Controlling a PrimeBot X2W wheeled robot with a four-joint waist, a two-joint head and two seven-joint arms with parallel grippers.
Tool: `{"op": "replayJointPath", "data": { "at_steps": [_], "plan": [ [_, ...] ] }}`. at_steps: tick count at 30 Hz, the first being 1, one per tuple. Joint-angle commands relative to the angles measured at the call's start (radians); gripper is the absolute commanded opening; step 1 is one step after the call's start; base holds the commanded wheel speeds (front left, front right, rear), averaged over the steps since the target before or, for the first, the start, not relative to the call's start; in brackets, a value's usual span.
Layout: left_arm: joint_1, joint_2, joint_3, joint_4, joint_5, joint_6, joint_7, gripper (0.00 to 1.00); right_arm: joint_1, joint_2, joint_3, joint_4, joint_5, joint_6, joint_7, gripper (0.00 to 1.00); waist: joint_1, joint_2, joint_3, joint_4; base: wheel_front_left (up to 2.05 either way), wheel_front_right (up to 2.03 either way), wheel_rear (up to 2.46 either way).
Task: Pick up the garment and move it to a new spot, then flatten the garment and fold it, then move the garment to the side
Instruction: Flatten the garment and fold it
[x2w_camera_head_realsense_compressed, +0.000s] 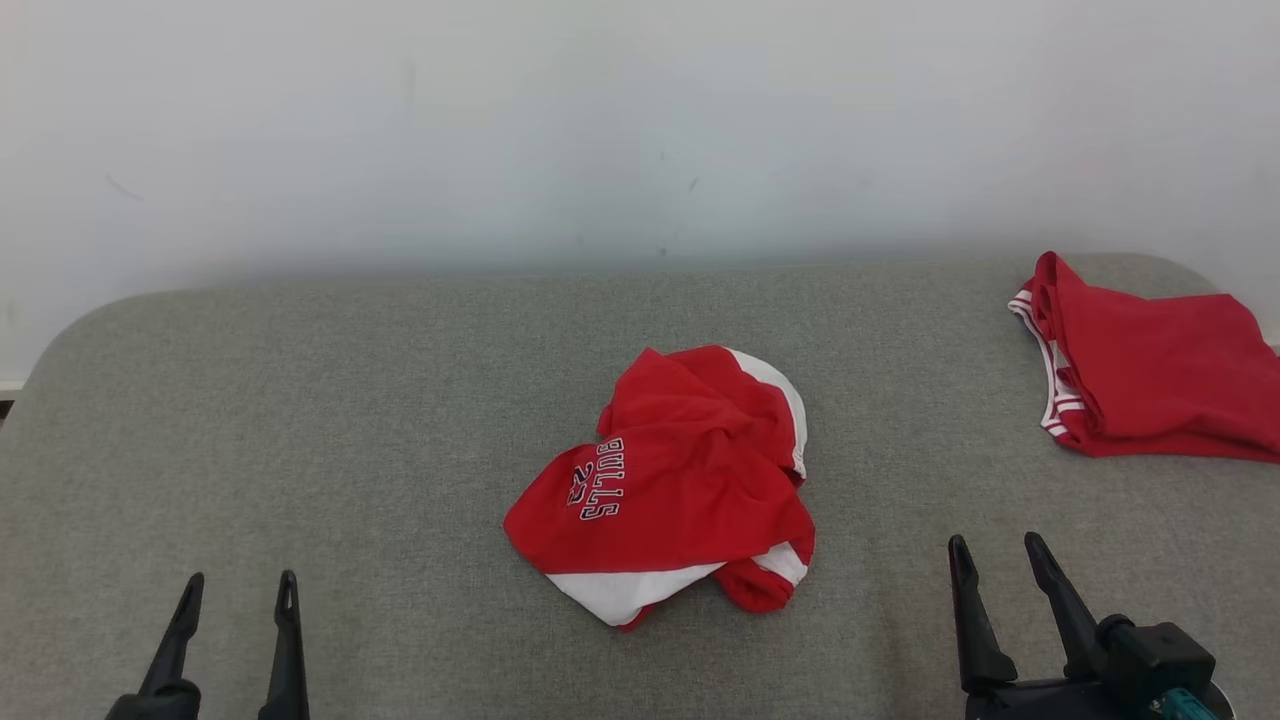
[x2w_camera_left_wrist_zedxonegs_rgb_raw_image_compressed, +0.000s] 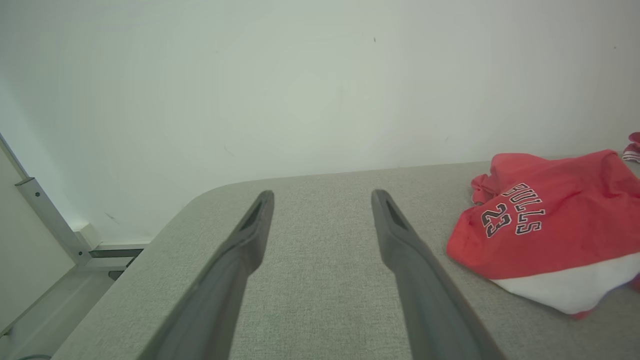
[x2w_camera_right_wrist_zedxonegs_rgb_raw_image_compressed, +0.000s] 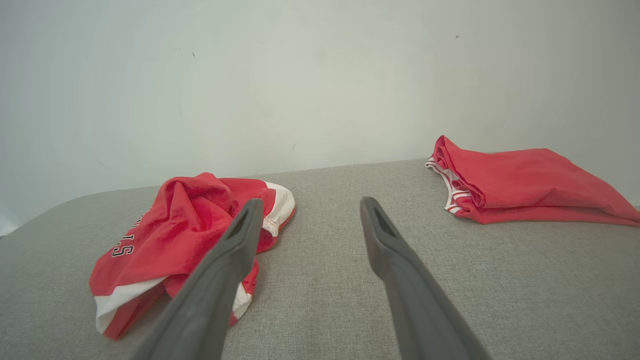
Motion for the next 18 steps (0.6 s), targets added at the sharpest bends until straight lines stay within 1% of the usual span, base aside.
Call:
{"op": "replayJointPath", "data": {
  "at_steps": [1, 10, 14, 15, 18],
  "plan": [
    [-0.014, -0.007, -0.002, 0.000, -0.003, 0.002, -0.007, 1.00, 0.008, 0.002, 0.001, 0.001, 0.008, -0.003, -0.002, 1.00, 0.0000, 0.0000, 0.001, -0.002, 0.00, 0.00, 0.00],
    [-0.065, -0.042, -0.054, 0.041, -0.010, -0.044, -0.007, 1.00, -0.009, 0.002, 0.011, 0.009, 0.010, -0.003, -0.009, 1.00, 0.0000, 0.0000, 0.031, -0.045, 0.00, 0.00, 0.00],
    [-0.123, -0.063, -0.084, 0.096, -0.017, -0.090, -0.010, 1.00, -0.023, 0.002, 0.010, 0.013, 0.015, -0.003, -0.015, 1.00, 0.0000, 0.0000, 0.061, -0.075, 0.00, 0.00, 0.00],
    [-0.123, -0.063, -0.084, 0.096, -0.017, -0.090, -0.010, 1.00, -0.023, 0.002, 0.010, 0.013, 0.015, -0.003, -0.015, 1.00, 0.0000, 0.0000, 0.061, -0.075, 0.00, 0.00, 0.00],
    [-0.175, -0.079, -0.097, 0.163, -0.023, -0.126, -0.015, 1.00, -0.033, 0.002, 0.013, 0.016, 0.016, -0.003, -0.019, 1.00, 0.0000, 0.0000, 0.088, -0.105, 0.00, 0.00, 0.00]
  ]
}}
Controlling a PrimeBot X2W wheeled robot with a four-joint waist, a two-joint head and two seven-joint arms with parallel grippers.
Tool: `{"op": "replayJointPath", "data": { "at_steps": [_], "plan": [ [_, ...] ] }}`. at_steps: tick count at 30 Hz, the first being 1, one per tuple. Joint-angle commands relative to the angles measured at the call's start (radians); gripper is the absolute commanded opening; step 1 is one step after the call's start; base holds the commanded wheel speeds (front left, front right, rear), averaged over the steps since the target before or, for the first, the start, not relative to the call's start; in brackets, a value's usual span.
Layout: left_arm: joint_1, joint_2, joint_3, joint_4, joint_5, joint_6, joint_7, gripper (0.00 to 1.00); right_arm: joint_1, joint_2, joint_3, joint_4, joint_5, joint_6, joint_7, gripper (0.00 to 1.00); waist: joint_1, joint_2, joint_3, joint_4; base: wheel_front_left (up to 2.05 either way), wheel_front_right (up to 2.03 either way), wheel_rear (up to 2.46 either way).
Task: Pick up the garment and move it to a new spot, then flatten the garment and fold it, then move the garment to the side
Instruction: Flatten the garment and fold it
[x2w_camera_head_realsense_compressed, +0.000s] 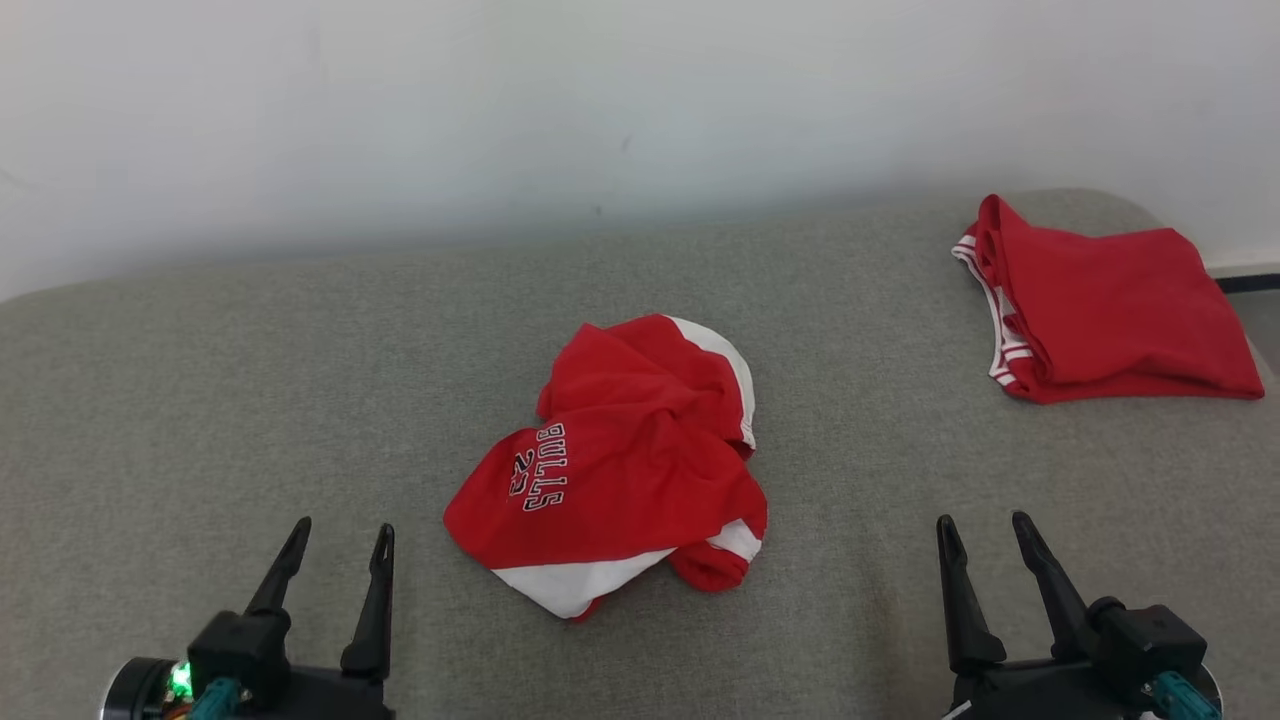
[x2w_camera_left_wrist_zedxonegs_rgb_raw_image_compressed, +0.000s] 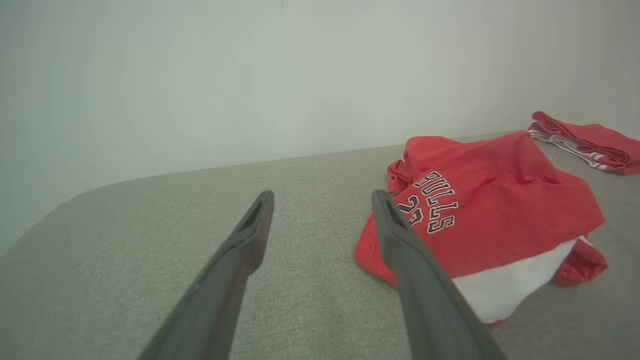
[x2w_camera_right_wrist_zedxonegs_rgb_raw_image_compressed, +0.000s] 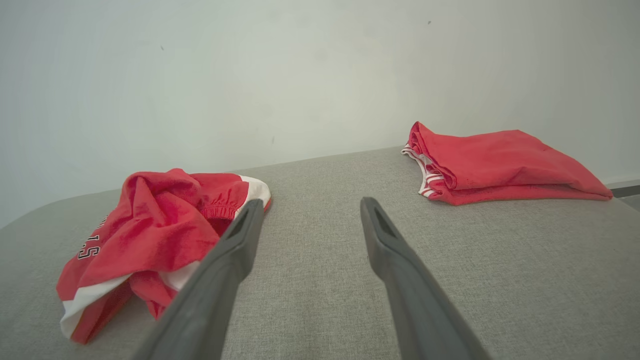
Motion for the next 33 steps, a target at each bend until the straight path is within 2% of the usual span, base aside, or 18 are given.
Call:
{"op": "replayJointPath", "data": {
  "at_steps": [1, 12, 21, 22, 23, 24, 28, 33],
  "plan": [
    [-0.025, -0.003, 0.003, 0.022, -0.005, -0.007, -0.008, 1.00, -0.010, 0.001, 0.002, 0.003, 0.003, -0.003, -0.005, 1.00, -0.0001, 0.0000, 0.038, -0.039, 0.00, 0.00, 0.00],
    [-0.205, -0.023, -0.021, 0.296, -0.012, -0.099, -0.006, 1.00, -0.051, 0.002, 0.003, 0.031, 0.016, -0.003, -0.035, 1.00, -0.0001, 0.0000, 0.131, -0.149, 0.00, 0.00, 0.00],
    [-0.291, -0.050, -0.036, 0.509, -0.037, -0.160, 0.009, 1.00, -0.071, 0.002, 0.003, 0.063, 0.020, -0.003, -0.058, 1.00, -0.0001, 0.0000, 0.144, -0.181, 0.00, 0.00, 0.00],
    [-0.298, -0.052, -0.041, 0.531, -0.032, -0.162, 0.009, 0.47, -0.072, 0.002, 0.001, 0.065, 0.018, -0.003, -0.058, 1.00, -0.0001, 0.0000, 0.140, -0.180, 0.00, 0.00, 0.00],
    [-0.303, -0.057, -0.047, 0.550, -0.030, -0.164, 0.008, 0.30, -0.072, 0.002, -0.001, 0.066, 0.015, -0.003, -0.059, 1.00, -0.0001, 0.0000, 0.135, -0.179, 0.00, 0.00, 0.00],
    [-0.305, -0.067, -0.045, 0.563, -0.040, -0.171, 0.004, 0.00, -0.071, 0.002, -0.003, 0.066, 0.014, -0.003, -0.059, 1.00, -0.0001, 0.0000, 0.130, -0.176, 0.00, 0.00, 0.00],
    [-0.310, -0.085, -0.042, 0.571, -0.036, -0.172, -0.011, 0.00, -0.056, 0.002, -0.012, 0.064, 0.008, -0.003, -0.056, 1.00, -0.0001, 0.0000, 0.103, -0.150, 0.00, 0.00, 0.00],
    [-0.260, -0.089, -0.002, 0.450, -0.009, -0.131, -0.019, 0.00, -0.031, 0.002, -0.019, 0.060, 0.011, -0.003, -0.053, 1.00, -0.0001, 0.0000, 0.072, -0.084, 0.00, 0.00, 0.00]
  ]
}}
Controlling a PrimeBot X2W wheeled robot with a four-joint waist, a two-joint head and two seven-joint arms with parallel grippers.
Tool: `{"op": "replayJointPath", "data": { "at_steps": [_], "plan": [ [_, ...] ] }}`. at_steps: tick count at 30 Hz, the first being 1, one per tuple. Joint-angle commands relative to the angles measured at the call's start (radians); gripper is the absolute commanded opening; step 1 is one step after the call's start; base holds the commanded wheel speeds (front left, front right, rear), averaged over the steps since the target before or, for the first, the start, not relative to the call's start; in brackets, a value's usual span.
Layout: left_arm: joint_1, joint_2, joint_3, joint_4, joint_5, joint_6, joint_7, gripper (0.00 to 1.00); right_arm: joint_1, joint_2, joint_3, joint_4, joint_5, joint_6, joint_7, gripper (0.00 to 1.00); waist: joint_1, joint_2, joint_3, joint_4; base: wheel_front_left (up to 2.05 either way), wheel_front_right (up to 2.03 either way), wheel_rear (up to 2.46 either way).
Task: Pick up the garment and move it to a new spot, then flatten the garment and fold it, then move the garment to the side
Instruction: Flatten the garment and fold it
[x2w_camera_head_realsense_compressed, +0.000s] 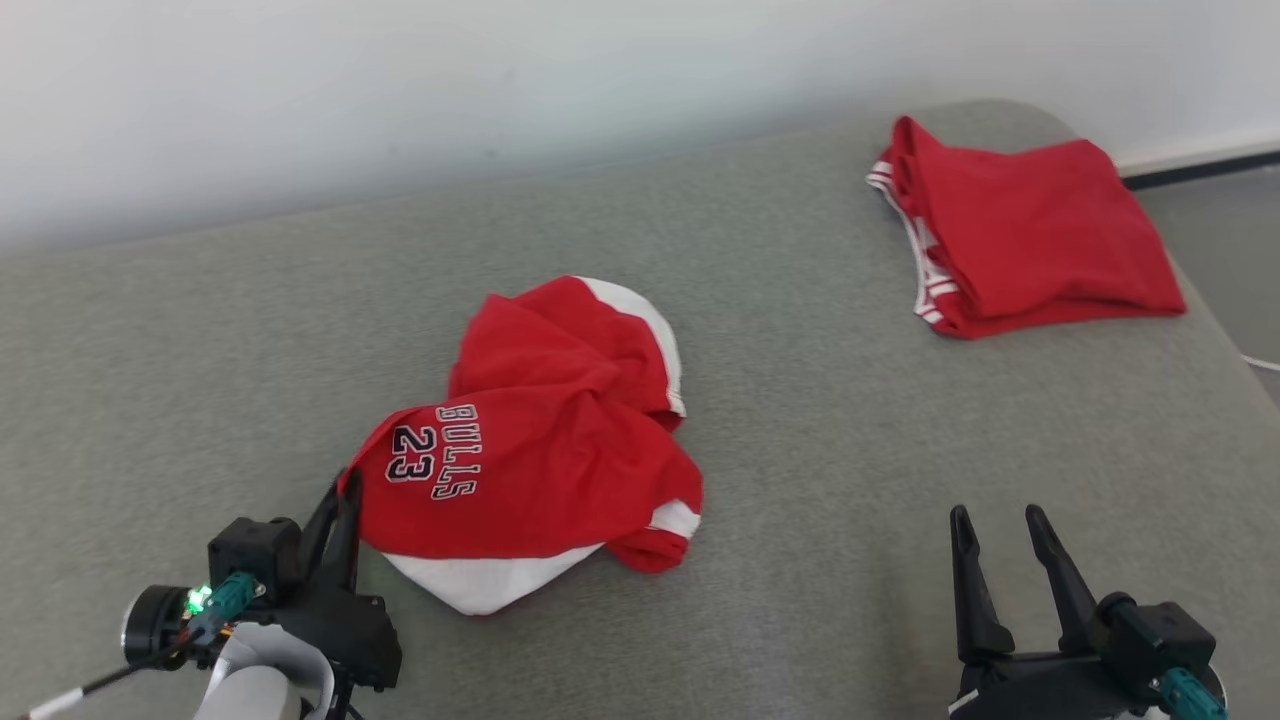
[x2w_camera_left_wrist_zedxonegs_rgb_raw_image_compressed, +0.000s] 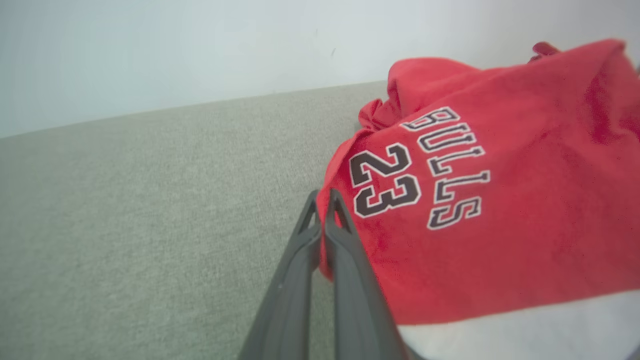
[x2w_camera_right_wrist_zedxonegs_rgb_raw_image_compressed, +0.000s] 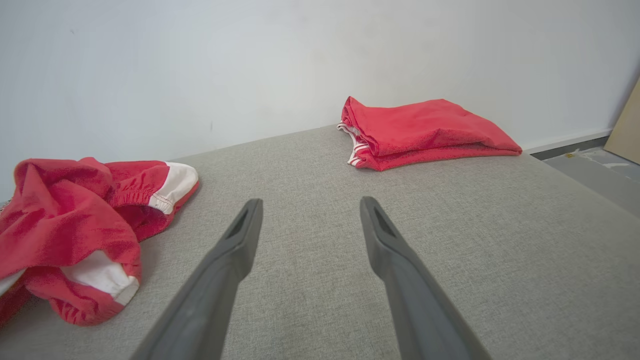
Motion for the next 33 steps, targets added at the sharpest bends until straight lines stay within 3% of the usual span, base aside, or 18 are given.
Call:
{"op": "replayJointPath", "data": {
  "at_steps": [1, 8, 9, 17, 23, 33],
  "plan": [
    [0.035, 0.006, 0.015, -0.046, 0.019, 0.018, -0.004, 0.00, 0.015, 0.002, -0.004, -0.001, -0.001, -0.003, -0.002, 1.00, 0.0000, -0.0001, -0.032, 0.061, 0.00, 0.00, 0.00],
    [0.166, 0.039, 0.038, -0.281, 0.062, 0.085, -0.002, 0.00, 0.031, 0.002, 0.002, -0.002, 0.009, -0.003, 0.002, 1.00, 0.0000, -0.0001, -0.048, 0.157, 0.00, 0.00, 0.00],
    [0.214, 0.055, 0.045, -0.349, 0.062, 0.111, 0.017, 0.00, 0.028, 0.002, 0.004, -0.002, 0.010, -0.003, 0.002, 1.00, 0.0000, -0.0001, -0.049, 0.182, 0.00, 0.00, 0.00],
    [0.408, 0.070, 0.041, -0.538, 0.027, 0.178, 0.105, 0.00, 0.018, 0.002, 0.013, 0.000, 0.014, -0.003, 0.000, 1.00, 0.0000, -0.0001, -0.033, 0.218, 0.00, 0.00, 0.00],
    [0.432, 0.042, 0.019, -0.545, 0.002, 0.166, 0.109, 0.00, 0.005, 0.002, 0.019, 0.007, 0.012, -0.003, 0.001, 1.00, 0.0000, -0.0001, -0.018, 0.190, 0.00, 0.00, 0.00],
    [0.246, 0.044, 0.024, -0.430, -0.003, 0.094, 0.067, 0.00, -0.026, 0.002, 0.026, 0.015, 0.013, -0.003, -0.004, 1.00, 0.0000, -0.0001, 0.017, 0.089, 0.00, 0.00, 0.00]
  ]
}}
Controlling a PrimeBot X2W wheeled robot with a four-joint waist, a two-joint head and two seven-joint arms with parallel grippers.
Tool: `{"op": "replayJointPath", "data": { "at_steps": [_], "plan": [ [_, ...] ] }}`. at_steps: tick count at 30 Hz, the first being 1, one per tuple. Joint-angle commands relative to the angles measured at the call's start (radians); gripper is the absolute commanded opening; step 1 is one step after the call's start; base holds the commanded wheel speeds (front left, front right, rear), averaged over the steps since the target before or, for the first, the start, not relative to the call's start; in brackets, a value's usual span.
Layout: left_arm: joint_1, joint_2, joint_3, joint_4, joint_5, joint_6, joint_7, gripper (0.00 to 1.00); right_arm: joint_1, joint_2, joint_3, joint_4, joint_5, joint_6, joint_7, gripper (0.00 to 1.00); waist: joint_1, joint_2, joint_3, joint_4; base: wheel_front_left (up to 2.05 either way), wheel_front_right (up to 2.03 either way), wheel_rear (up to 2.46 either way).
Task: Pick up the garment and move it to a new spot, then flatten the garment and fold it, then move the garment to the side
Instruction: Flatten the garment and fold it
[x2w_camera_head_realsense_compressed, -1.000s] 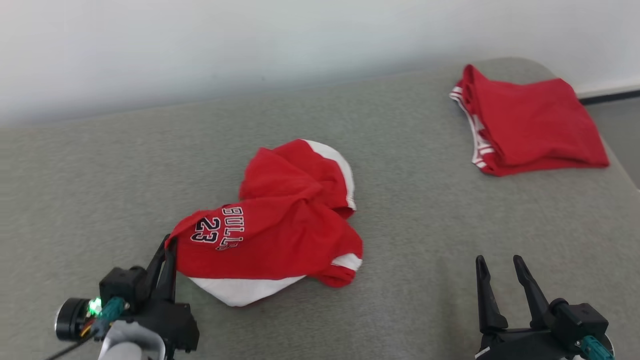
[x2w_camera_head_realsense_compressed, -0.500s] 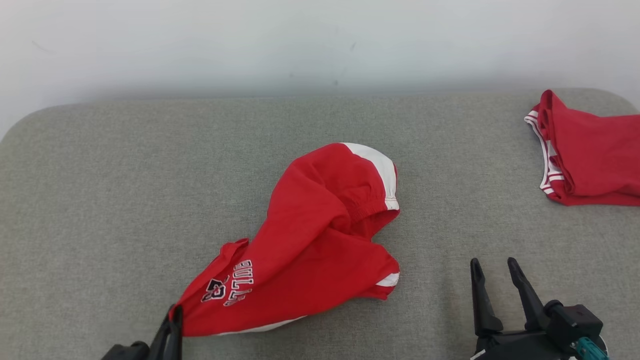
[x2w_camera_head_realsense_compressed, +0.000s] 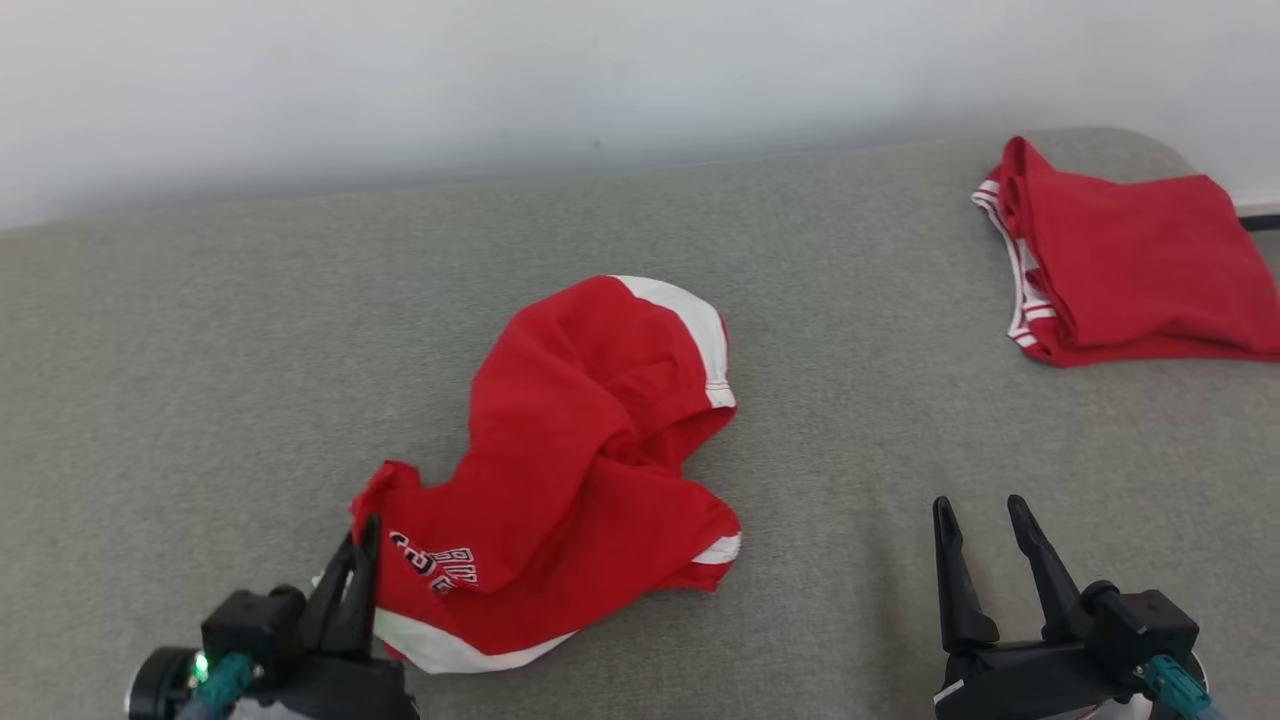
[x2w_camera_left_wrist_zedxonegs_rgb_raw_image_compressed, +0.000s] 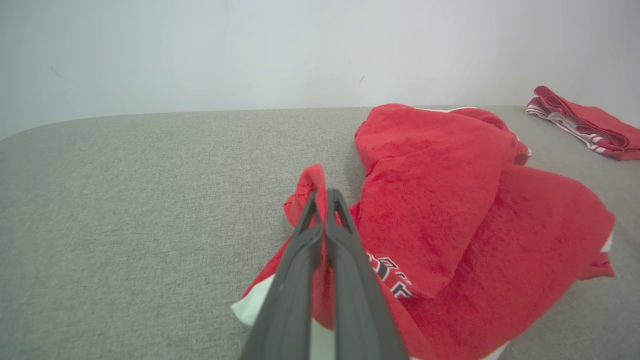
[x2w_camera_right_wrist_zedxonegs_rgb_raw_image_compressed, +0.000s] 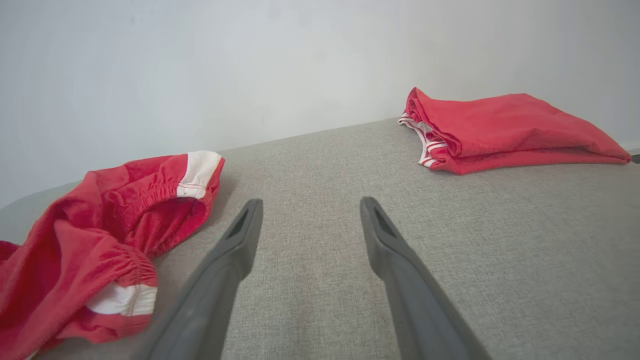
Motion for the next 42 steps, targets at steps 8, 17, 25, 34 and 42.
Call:
{"op": "replayJointPath", "data": {
  "at_steps": [8, 17, 25, 34, 42],
  "plan": [
    [-0.158, 0.025, 0.026, 0.202, 0.000, -0.048, -0.036, 0.00, -0.029, 0.002, -0.002, 0.011, 0.003, -0.003, -0.015, 1.00, 0.0001, -0.0001, 0.049, -0.115, 0.00, 0.00, 0.00],
    [-0.207, -0.004, 0.020, 0.329, 0.016, -0.075, -0.068, 1.00, -0.012, 0.002, -0.014, 0.026, 0.006, -0.003, -0.020, 1.00, 0.0001, -0.0001, 0.028, -0.090, 0.00, 0.00, 0.00],
    [-0.139, -0.005, 0.026, 0.239, 0.044, -0.059, -0.076, 1.00, 0.007, 0.002, -0.009, 0.033, 0.009, -0.003, -0.019, 1.00, 0.0001, -0.0001, -0.016, -0.023, 0.00, 0.00, 0.00],
    [-0.016, 0.057, 0.049, 0.086, 0.040, -0.017, -0.033, 1.00, 0.018, 0.002, -0.002, 0.042, 0.018, -0.003, -0.020, 1.00, 0.0001, -0.0001, -0.032, 0.000, 0.00, 0.00, 0.00],
    [-0.025, 0.056, 0.013, 0.095, 0.034, -0.037, 0.024, 1.00, -0.002, 0.002, -0.001, 0.037, 0.010, -0.003, -0.017, 1.00, 0.0001, -0.0001, -0.004, -0.034, 0.00, 0.00, 0.00]
  ]
}}
